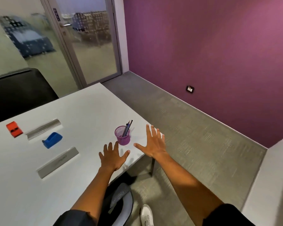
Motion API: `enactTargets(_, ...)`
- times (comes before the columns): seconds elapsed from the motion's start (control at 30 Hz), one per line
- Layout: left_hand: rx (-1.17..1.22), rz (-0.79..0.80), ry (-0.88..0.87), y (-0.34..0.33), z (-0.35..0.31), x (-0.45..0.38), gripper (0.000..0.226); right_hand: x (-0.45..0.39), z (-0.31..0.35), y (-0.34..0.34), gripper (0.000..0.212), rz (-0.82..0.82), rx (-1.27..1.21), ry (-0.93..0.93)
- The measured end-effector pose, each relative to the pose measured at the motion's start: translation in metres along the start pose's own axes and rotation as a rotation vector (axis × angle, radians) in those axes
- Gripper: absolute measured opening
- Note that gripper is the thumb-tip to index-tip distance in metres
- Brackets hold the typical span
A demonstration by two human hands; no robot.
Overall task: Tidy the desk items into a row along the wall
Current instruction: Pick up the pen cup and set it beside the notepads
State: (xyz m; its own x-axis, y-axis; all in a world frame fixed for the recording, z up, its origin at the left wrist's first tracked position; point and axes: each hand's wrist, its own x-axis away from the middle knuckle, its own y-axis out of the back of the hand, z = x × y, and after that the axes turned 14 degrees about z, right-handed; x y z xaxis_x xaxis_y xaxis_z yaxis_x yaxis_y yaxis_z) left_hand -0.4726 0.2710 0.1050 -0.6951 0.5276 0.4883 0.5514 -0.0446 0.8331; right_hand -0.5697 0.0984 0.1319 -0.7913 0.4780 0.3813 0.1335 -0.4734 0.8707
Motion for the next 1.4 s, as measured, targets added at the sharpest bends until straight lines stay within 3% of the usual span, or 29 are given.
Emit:
enactTargets(0.37,0.207,0.092,0.182,-0.016,0.015,-0.111,0.096,-0.118,-0.023,-0.009,0.118,0.206,-0.057,0.169)
enactTargets(0.5,0.288,0.1,0.192,-0.025,0.019,-0.124,0.094,-0.147,-0.021,-0.02,0.116,0.392,-0.211,0.2)
enactTargets(0.67,0.476,0.031,0.199,-0.027,0.013,-0.141,0.092,-0.19,-0.013,-0.039,0.111,0.506,-0.363,0.223)
enactTargets(0.9,0.778,-0.164,0.162,-0.013,-0.008,-0.151,0.065,-0.233,-0.015,-0.063,0.103,0.551,-0.444,0.33)
enactTargets(1.03,0.895,-0.267,0.092,-0.013,-0.012,-0.164,0.062,-0.254,-0.018,-0.069,0.091,0.559,-0.428,0.399)
enactTargets(1.2,0.985,-0.285,0.164,-0.019,-0.015,-0.174,0.06,-0.27,-0.011,-0.07,0.071,0.551,-0.444,0.517)
enactTargets(1.4,1.037,-0.305,0.194,-0.028,-0.018,-0.182,0.057,-0.277,-0.004,-0.062,0.079,0.601,-0.491,0.596)
